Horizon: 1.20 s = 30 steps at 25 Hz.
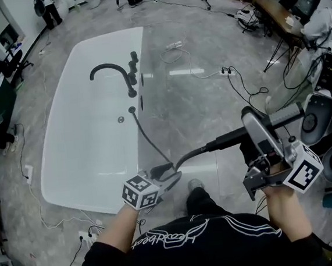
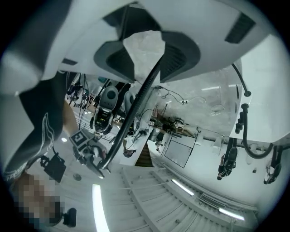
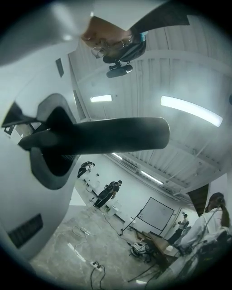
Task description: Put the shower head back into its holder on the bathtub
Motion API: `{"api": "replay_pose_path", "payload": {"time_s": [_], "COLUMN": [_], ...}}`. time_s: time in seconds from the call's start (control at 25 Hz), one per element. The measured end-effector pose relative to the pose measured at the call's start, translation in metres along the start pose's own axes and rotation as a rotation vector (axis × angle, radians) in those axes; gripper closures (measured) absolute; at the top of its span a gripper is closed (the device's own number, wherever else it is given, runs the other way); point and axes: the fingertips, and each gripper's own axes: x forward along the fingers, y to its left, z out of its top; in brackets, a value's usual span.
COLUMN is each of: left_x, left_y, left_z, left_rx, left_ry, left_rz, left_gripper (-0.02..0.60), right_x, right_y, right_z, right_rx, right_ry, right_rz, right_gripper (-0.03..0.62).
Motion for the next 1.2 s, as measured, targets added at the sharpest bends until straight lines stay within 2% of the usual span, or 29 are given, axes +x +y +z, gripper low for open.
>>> {"api": "replay_pose_path", "payload": {"time_s": [0.2, 0.36, 0.4, 0.56, 0.68, 0.84, 1.0, 1.2], "left_x": [0.055, 0.091, 0.097, 0.106, 0.094, 0.058, 0.014, -0.048], "left_y": [0.039, 0.062, 0.067, 0.085, 0.097, 0.117, 0.131, 0.144], "left_z": [-0.006, -0.001, 0.002, 0.011, 0.012, 0.020, 0.040, 0.070], "left_rx": [-0.051, -0.123, -0.134, -0.118, -0.141, -0.235, -0.283, -0.286], "left_ry": [0.064, 0.051, 0.041, 0.028, 0.037, -0.031, -0.094, -0.164], "left_rz": [0.049, 0.057, 0.062, 0.119, 0.167, 0.280, 0.415, 0.559], "left_gripper": [0.420, 0.429, 0.449, 0.494, 0.515, 0.517, 0.517, 0.517], "right_x": [0.023, 0.037, 0.039, 0.044, 0.045, 0.048, 0.059, 0.081], "right_y": [-0.036, -0.063, -0.070, -0.108, -0.144, -0.188, -0.202, -0.198], "right_z": [0.021, 0.042, 0.047, 0.060, 0.056, 0.040, 0.026, 0.014], "right_rx": [0.054, 0.060, 0.051, 0.000, -0.042, -0.005, 0.067, 0.122], "right_ry": [0.021, 0.046, 0.052, 0.100, 0.168, 0.252, 0.294, 0.301], "right_rz": [0.044, 0.067, 0.067, 0.048, 0.008, -0.017, 0.021, 0.099], "right_gripper": [0.491, 0.491, 0.491, 0.491, 0.493, 0.494, 0.494, 0.494]}}
